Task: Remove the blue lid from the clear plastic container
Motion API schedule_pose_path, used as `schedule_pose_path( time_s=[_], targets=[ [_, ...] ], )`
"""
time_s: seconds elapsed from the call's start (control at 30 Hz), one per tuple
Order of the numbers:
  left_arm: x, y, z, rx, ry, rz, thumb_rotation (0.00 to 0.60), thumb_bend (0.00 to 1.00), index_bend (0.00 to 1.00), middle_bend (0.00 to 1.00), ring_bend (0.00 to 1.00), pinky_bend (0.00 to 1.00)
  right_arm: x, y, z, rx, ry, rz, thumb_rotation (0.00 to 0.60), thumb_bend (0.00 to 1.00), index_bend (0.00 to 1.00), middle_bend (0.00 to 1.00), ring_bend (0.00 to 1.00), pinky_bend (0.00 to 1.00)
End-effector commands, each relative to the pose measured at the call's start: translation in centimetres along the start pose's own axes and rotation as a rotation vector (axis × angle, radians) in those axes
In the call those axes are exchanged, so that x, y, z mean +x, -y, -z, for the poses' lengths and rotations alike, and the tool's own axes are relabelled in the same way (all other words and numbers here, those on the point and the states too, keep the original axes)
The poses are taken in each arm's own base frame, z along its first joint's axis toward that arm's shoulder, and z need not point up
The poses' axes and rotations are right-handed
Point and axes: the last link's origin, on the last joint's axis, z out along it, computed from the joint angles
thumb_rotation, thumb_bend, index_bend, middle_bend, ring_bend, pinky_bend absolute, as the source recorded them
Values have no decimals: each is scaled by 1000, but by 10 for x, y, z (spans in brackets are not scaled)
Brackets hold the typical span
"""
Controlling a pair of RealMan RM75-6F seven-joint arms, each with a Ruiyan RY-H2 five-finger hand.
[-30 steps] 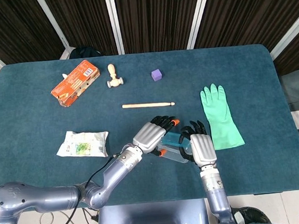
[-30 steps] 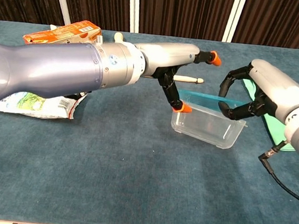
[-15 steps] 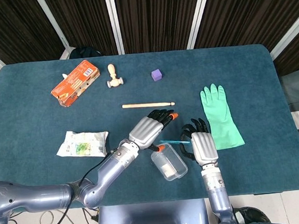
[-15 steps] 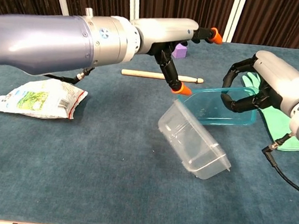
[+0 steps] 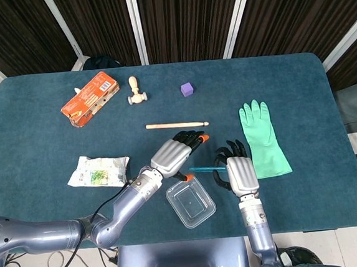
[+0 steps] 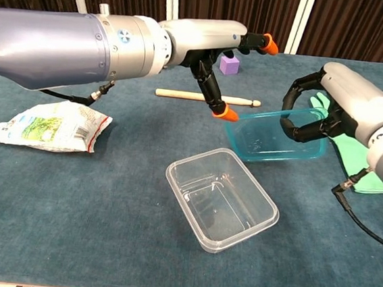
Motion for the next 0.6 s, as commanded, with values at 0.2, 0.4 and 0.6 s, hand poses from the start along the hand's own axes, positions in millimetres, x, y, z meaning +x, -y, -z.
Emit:
schedule_pose_path(
  time_s=[0.2, 0.4, 0.6],
  targets=[
    [12, 14, 11, 33, -33, 13, 600, 158, 0, 0, 0, 77, 19, -9, -22, -15, -74, 38, 600, 568, 688, 328, 124, 41],
    [28, 31, 29, 66, -78, 35, 600, 158, 0, 0, 0, 77, 45, -33, -35, -63, -134, 72, 600, 569, 688, 328, 124, 41],
    [43, 50, 50, 104, -116, 50, 600, 158, 0, 0, 0, 77, 59, -60, -35, -110, -149, 117, 600, 569, 688, 328, 124, 41]
  ],
)
